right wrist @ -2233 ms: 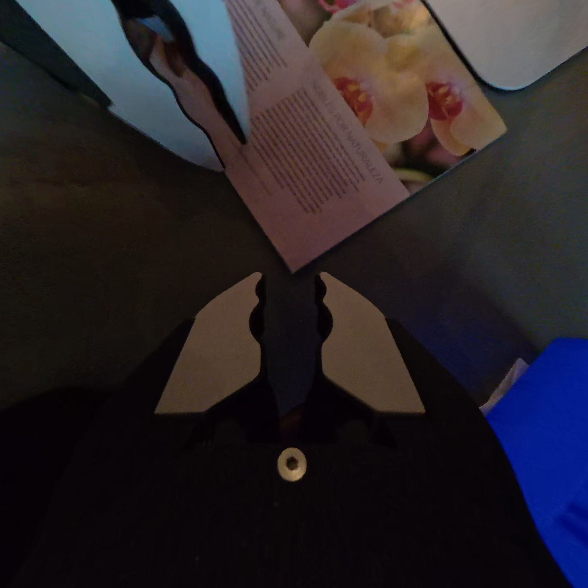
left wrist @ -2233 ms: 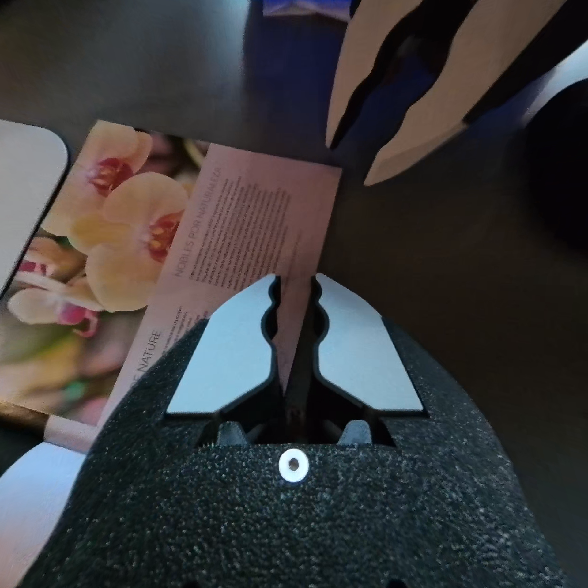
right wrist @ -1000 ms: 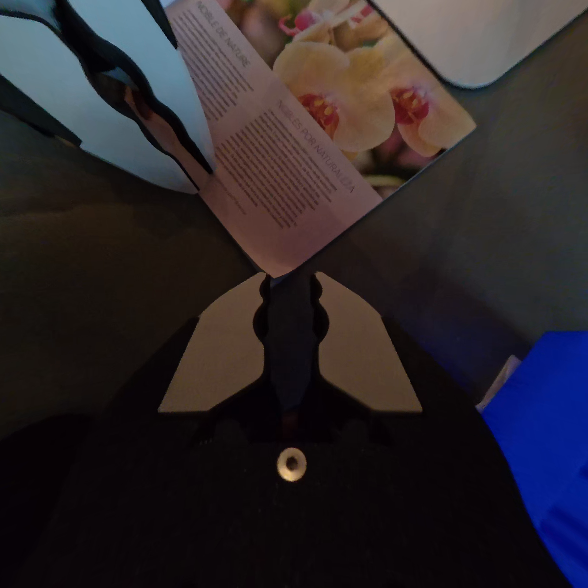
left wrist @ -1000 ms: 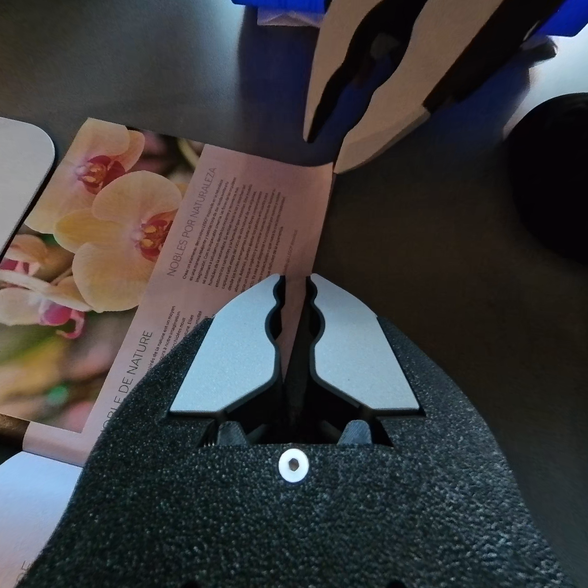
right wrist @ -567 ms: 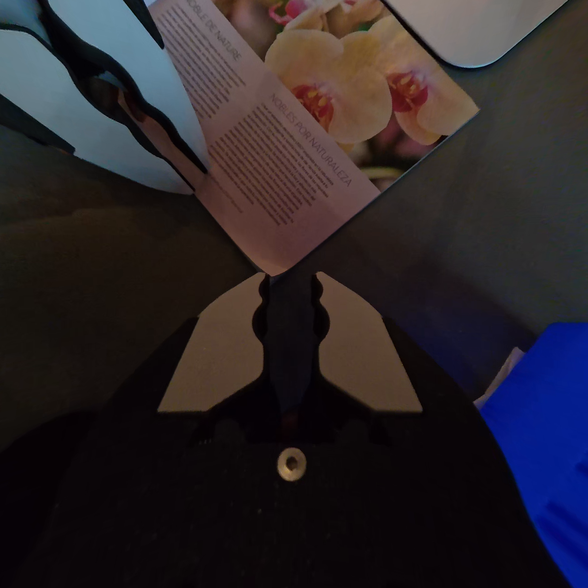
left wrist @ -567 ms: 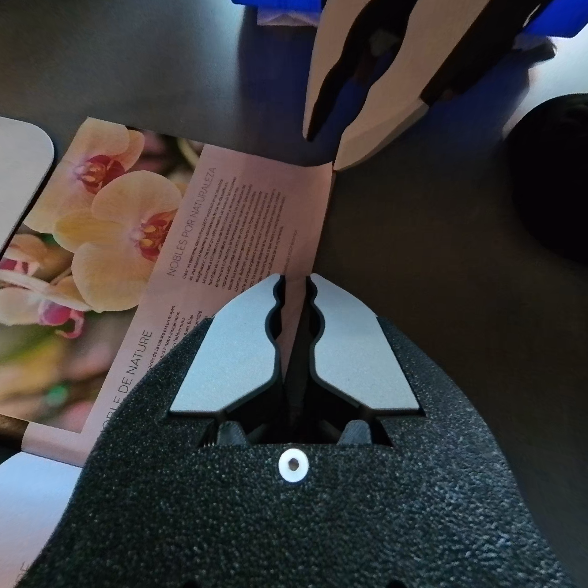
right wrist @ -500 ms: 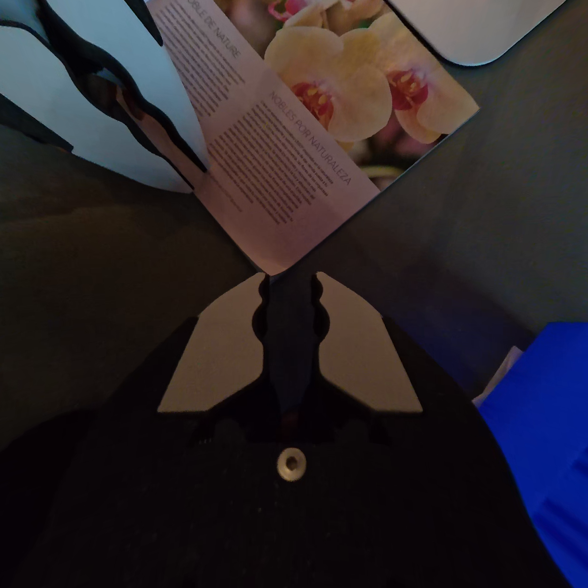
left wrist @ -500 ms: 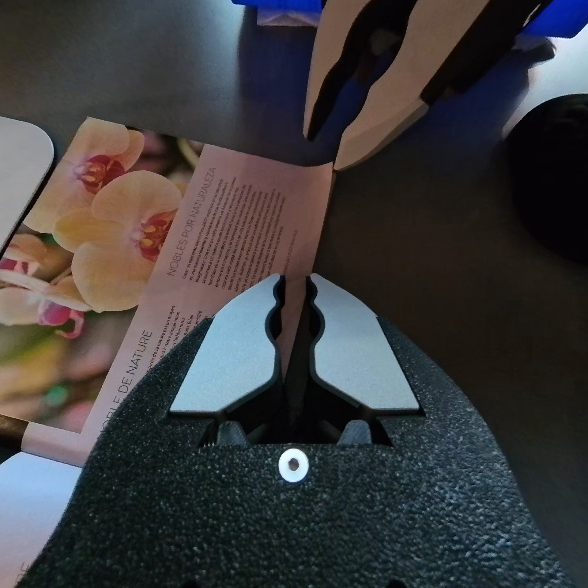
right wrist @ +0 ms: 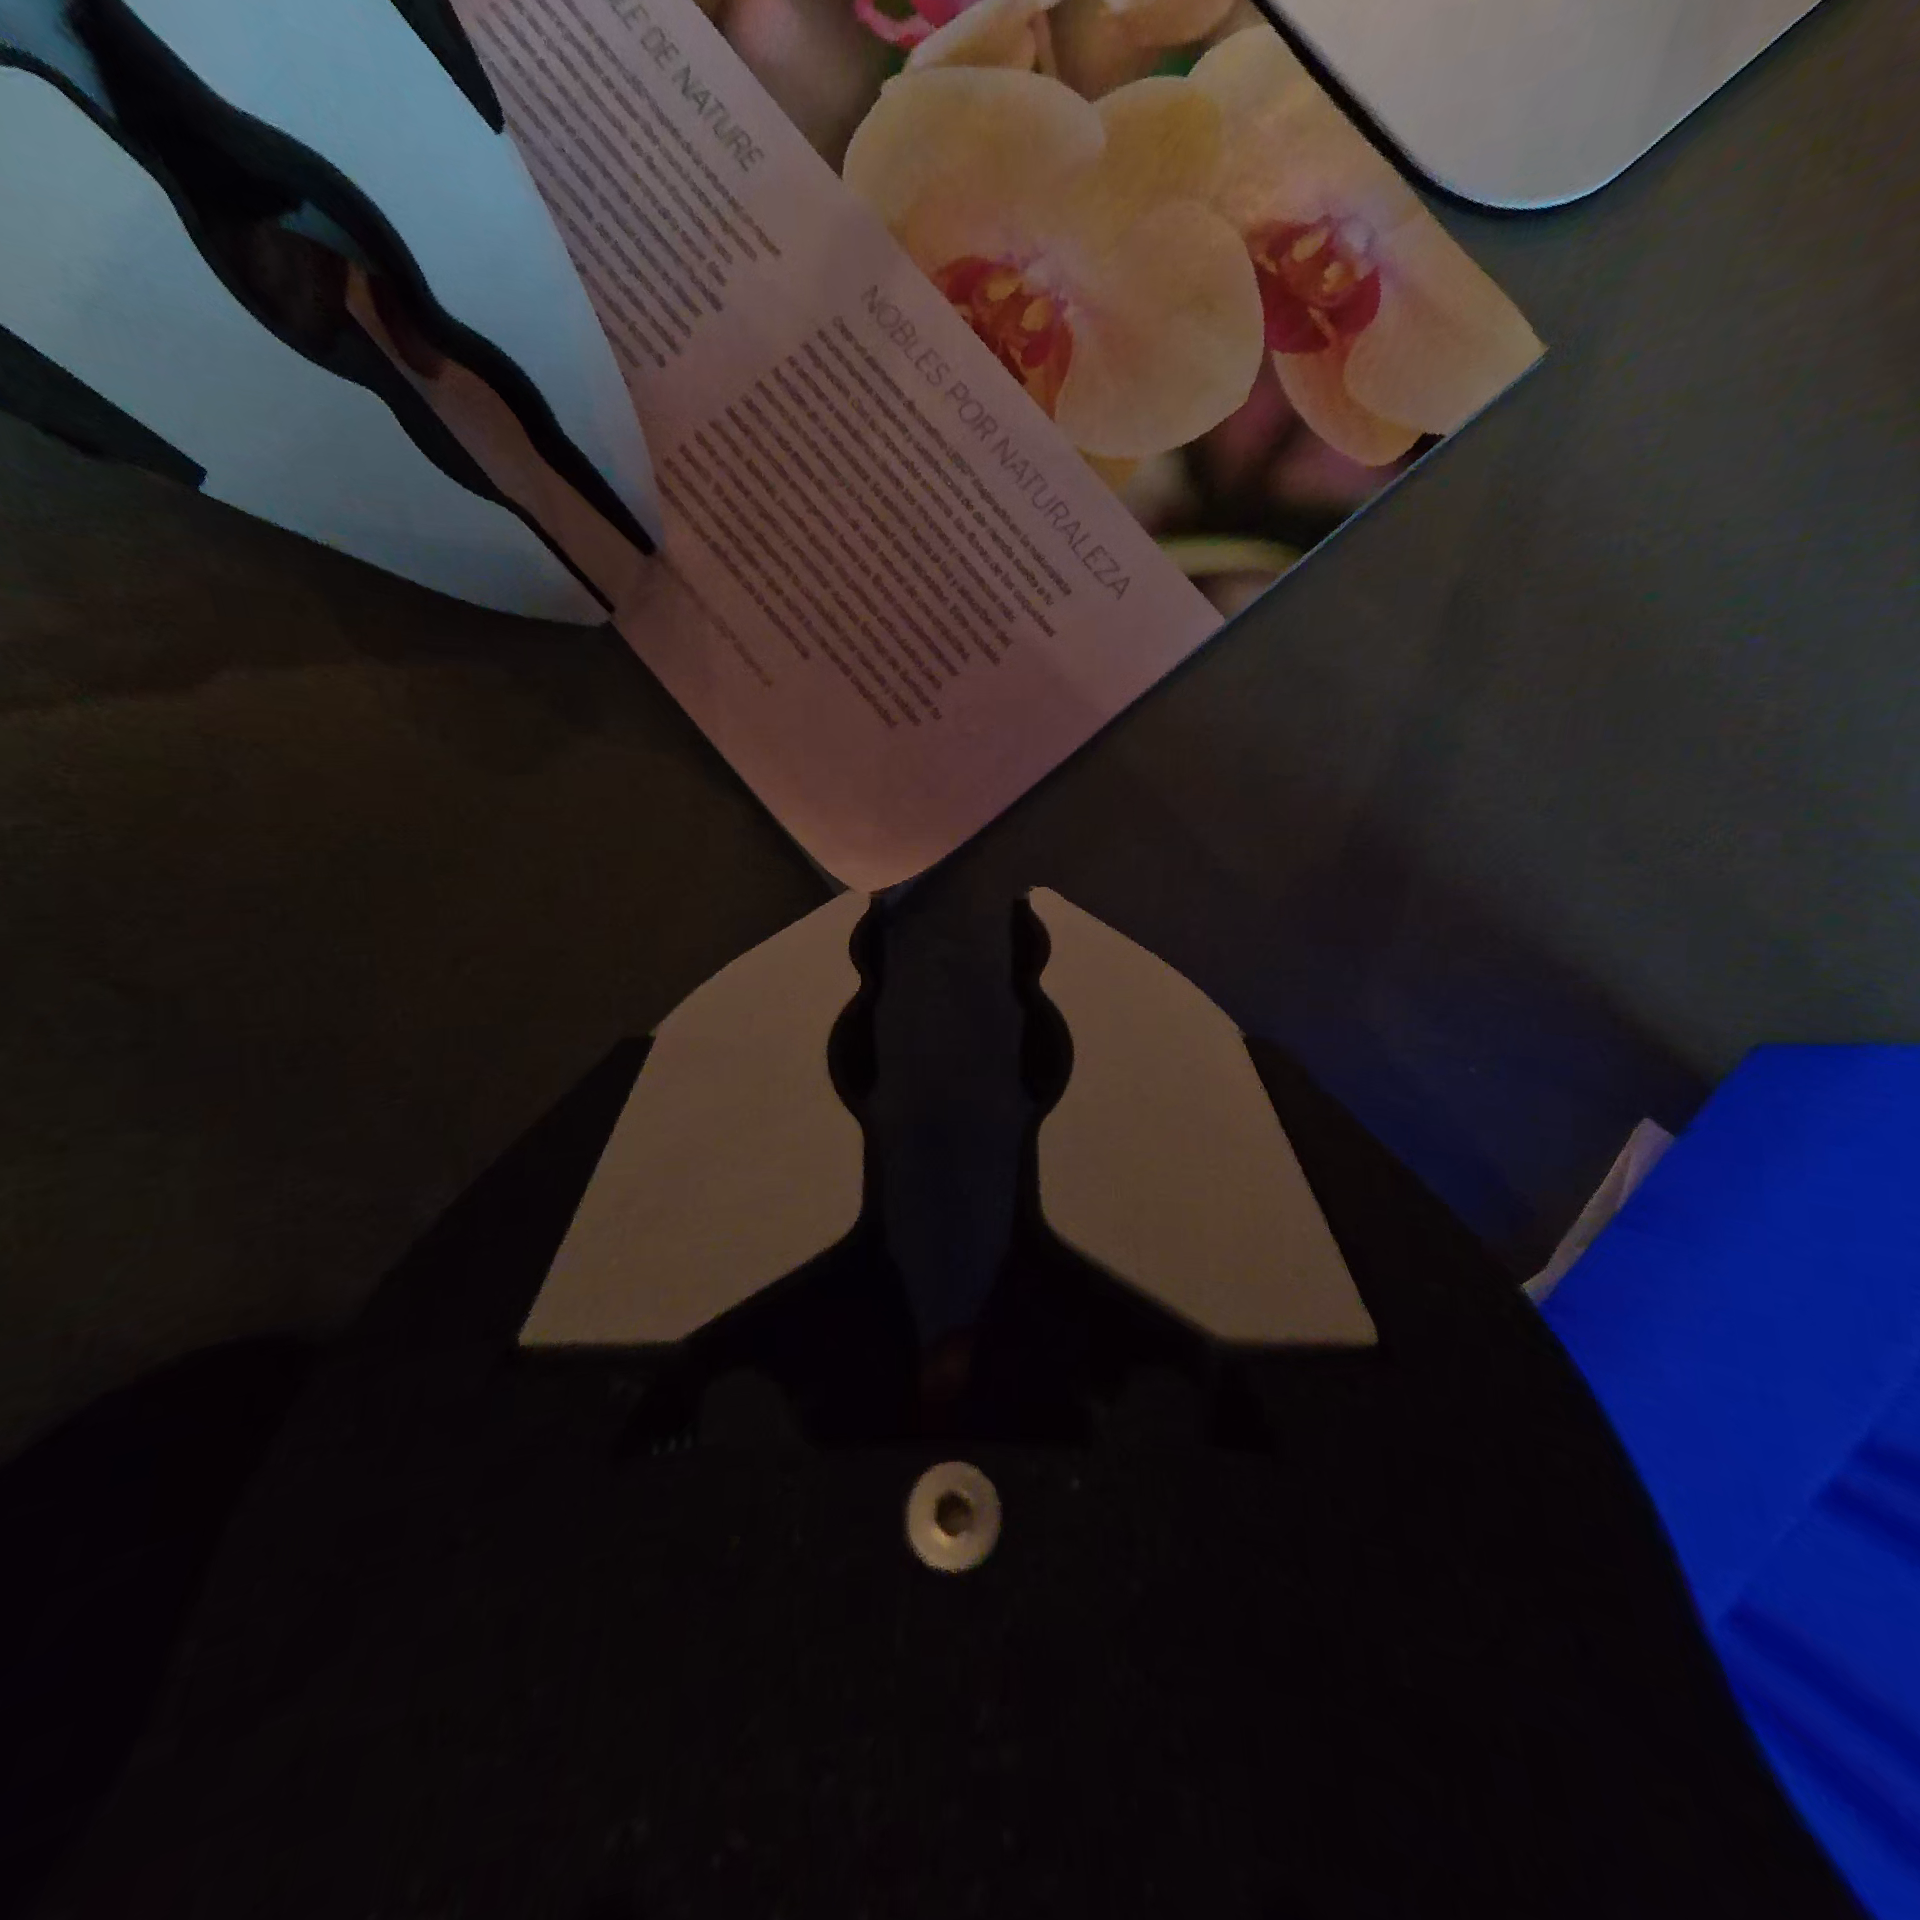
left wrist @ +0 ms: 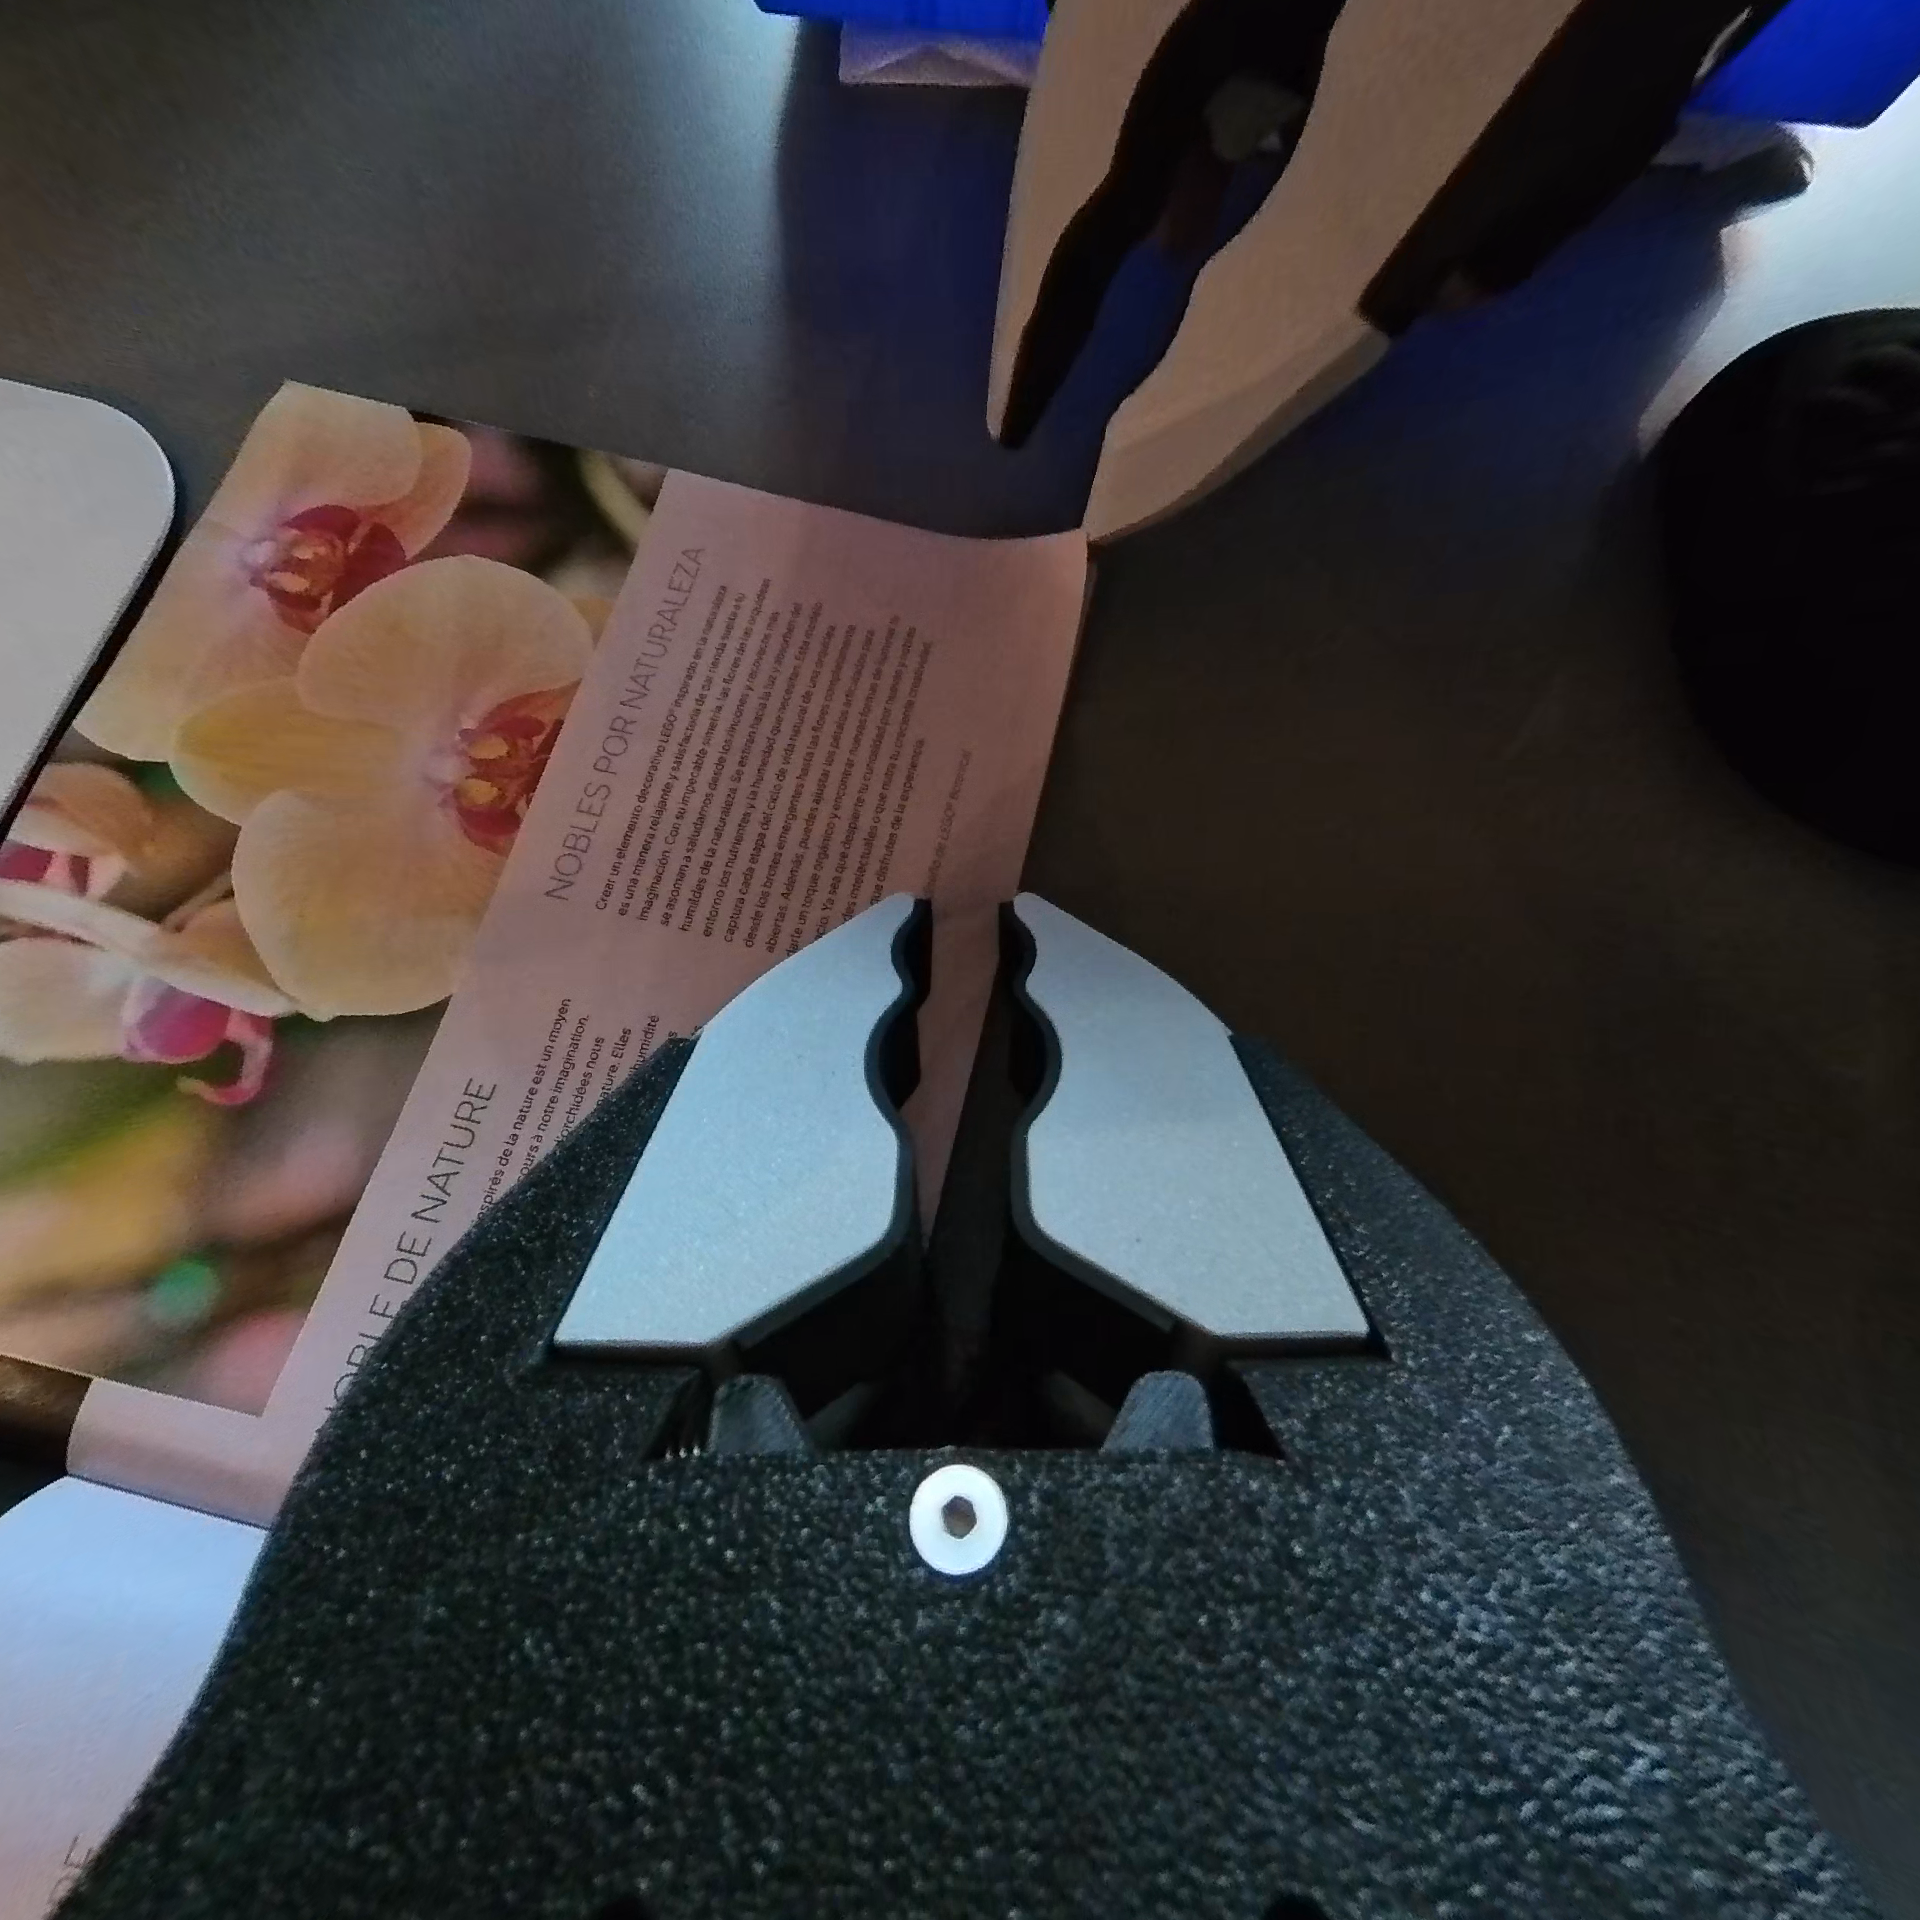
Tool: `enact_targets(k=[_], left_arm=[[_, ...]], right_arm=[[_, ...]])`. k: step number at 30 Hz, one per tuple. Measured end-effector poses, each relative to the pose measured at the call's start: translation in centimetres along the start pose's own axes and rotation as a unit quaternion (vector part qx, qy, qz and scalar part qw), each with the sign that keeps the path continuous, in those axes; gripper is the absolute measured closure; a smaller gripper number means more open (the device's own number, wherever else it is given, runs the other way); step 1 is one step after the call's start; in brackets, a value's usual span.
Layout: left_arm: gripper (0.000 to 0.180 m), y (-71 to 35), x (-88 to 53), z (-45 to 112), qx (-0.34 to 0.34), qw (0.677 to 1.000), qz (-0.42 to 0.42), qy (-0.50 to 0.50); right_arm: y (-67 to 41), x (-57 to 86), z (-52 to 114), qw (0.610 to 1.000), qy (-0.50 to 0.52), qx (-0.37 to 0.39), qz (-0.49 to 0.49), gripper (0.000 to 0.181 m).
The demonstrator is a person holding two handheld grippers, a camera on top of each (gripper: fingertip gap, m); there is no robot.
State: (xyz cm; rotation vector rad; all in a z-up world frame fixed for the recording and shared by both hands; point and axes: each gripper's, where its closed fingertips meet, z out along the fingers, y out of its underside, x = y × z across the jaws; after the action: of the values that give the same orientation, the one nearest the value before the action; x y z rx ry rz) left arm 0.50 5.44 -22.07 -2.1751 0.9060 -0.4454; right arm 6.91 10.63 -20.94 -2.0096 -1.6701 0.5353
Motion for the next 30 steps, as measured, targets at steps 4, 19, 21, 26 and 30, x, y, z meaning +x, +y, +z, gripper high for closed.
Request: enact_targets(k=[4,19,21,26,30], left_arm=[[0.168,-0.01,0.01,0.05,0.000,1.000,-0.001,0.000],[0.168,0.13,-0.01,-0.24,0.000,1.000,-0.001,0.001],[0.168,0.10,0.02,-0.20,0.000,1.000,-0.001,0.001],[0.168,0.05,0.15,-0.17,0.000,1.000,-0.001,0.001],[0.168,0.03,0.11,-0.13,0.000,1.000,-0.001,0.001]], right_arm=[[-0.01,0.09,-0.10,1.000,0.002,-0.001,0.003,0.158],[-0.54,-0.39,-0.28,1.000,-0.011,0.009,0.003,0.159],[-0.49,-0.52,-0.25,1.000,-0.016,0.009,0.000,0.159],[-0.61,-0.48,-0.14,1.000,-0.014,0.012,0.000,0.159],[-0.62,-0.45,-0.16,1.000,-0.012,0.009,0.006,0.159]])
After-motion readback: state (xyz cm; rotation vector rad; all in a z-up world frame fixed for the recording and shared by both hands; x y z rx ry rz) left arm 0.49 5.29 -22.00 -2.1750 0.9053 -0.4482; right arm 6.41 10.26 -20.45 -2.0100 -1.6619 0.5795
